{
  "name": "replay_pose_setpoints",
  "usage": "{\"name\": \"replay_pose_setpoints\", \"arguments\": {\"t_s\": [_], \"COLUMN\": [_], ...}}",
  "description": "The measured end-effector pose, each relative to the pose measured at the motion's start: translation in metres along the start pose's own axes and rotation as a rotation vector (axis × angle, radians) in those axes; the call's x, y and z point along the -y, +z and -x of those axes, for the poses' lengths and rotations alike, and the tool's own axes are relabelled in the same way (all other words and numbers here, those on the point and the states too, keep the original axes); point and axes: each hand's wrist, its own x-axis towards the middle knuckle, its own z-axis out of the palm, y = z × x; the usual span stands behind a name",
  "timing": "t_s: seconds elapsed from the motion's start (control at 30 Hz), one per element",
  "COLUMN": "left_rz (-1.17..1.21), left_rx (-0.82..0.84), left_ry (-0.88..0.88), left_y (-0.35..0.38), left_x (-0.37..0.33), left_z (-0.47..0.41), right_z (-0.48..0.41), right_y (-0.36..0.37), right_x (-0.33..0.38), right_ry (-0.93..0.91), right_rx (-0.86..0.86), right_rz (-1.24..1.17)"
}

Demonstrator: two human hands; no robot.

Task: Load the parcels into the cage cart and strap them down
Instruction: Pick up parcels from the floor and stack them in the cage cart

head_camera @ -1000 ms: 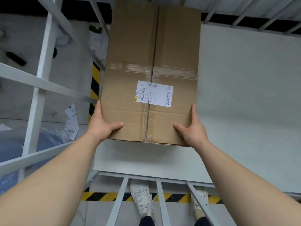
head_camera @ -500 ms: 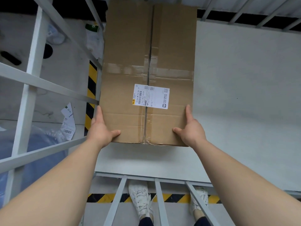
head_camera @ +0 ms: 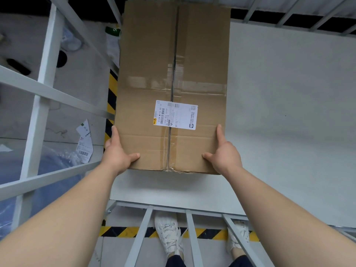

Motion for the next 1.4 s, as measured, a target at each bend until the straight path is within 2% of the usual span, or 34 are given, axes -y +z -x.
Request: {"name": "replay_pose_setpoints", "arguments": {"t_s": [0.17,0.27,0.37,0.57,0.8,0.93,1.1,1.4], "left_rz": [-0.187,-0.389,-0.468,-0.561,-0.584,-0.555,-0.551,-0.584], "left_rx": [-0.025,-0.103,-0.125,-0.179,-0.266,-0.288,-0.298,-0.207], "left_ry": [-0.008,0.149,0.276,0.453,0.671,0.840,1.073,1.467], "left_y": [-0.004,-0.020,-0.043,-0.108,-0.187,-0.211,-0.205,-0.100], "left_x": [-0.014,-0.040,-0.077,-0.161,-0.249,-0.291,-0.331,-0.379], "left_z": [0.003,0.018,0.044,0.131,0.279,0.377,0.495,0.689], "right_z": [0.006,0.016,0.036,0.108,0.249,0.345,0.454,0.609], "right_y": [-0.013,-0.042,-0.083,-0.181,-0.311,-0.373,-0.424,-0.447], "right_x": [0.007,0.018,0.034,0.068,0.072,0.042,-0.025,-0.202], "right_ry": [-0.002,-0.057,-0.100,-0.184,-0.223,-0.195,-0.107,0.142], "right_rx": [0.030,-0.035,-0.083,-0.199,-0.384,-0.496,-0.600,-0.743], "right_rz": [0.082,0.149,0.229,0.334,0.218,0.078,-0.002,-0.167]}}
